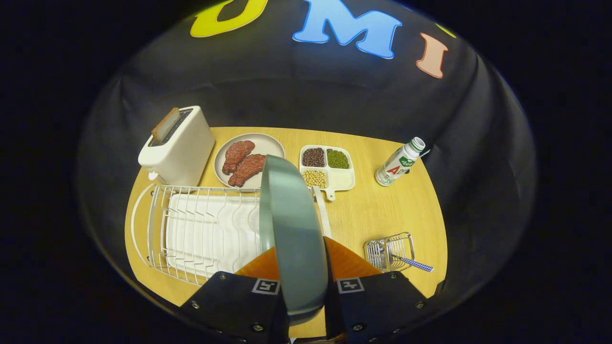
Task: Take the plate from the dish rack, then take the spoon from the basket and place it into the plate.
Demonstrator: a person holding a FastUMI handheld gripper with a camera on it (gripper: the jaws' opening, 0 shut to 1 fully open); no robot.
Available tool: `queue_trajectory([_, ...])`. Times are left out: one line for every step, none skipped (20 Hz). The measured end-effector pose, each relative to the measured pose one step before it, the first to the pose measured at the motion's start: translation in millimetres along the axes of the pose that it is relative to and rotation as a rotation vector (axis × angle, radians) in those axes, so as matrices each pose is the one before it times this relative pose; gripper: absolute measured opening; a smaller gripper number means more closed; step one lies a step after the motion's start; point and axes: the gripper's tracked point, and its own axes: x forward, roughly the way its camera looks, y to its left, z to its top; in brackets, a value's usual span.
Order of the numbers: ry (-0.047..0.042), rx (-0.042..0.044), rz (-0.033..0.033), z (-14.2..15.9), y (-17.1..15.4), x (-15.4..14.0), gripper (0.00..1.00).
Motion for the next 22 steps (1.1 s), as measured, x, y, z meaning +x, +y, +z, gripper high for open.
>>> queue_trajectory([0.00094,0.0192,0.02064,-5.46,-6.32,-7.67,0.28])
queue_trajectory([0.00357,0.02048,0.02016,-6.32,-6.98,-7.68,0.28])
queue_trajectory([0.00445,0.01655,0.0209,-7.57,-7.29,-6.26,0.29])
queue_trajectory([0.00304,0.01983,0.01859,-6.63,-7.77,-7.19,0.28])
queue_trajectory([0.00139,0.02217,0.01456,-6.33,-7.79,-4.4,0.28])
queue_trajectory([-0.00648,0.01861,0.01196,-4.14,-8.36,-3.46,0.28])
queue_trajectory([0.00617,0.01565,0.00727,-6.76,-8.6,-3.29,0.28])
queue_trajectory([0.00915,0.01456,0.00639,-6.32,-9.57,-3.95,0.28])
queue_trajectory([0.00207,0.0145,0.01041,-5.53,-6.59,-3.21,0.28])
queue_trajectory([-0.00097,0.01142,0.01349,-4.04,-6.84,-3.53,0.28])
queue_trajectory([-0.00187,0.00867,0.01628,-5.53,-6.26,-3.54,0.28])
queue_trajectory([0.00273,0.00693,0.01613,-5.75,-5.88,-2.1,0.28])
queue_trajectory([0.00588,0.00482,0.01764,-7.5,-5.67,-0.63,0.28])
queue_trajectory([0.00198,0.00385,0.02422,-6.0,-4.16,-1.6,0.28])
queue_trajectory([-0.00438,0.00186,0.02557,-6.62,-2.13,-0.03,0.28])
queue_trajectory([-0.00316,-0.00448,0.02034,-7.84,-3.41,-0.73,0.28])
queue_trajectory([-0.00216,-0.00941,0.02036,-8.52,-1.92,0.38,0.28])
queue_trajectory([0.00194,-0.00768,0.0214,-9.51,-2.07,0.77,0.28])
queue_trajectory([0.0067,-0.00659,0.02053,-11.01,-1.87,2.83,0.28])
queue_trajectory([0.01236,-0.00114,0.01453,-11.32,-2.85,1.8,0.28])
queue_trajectory([0.01291,0.00217,0.00882,-11.66,-2.63,3.75,0.28])
queue_trajectory([0.0168,0.00453,0.01226,-10.87,-1.75,3.55,0.28])
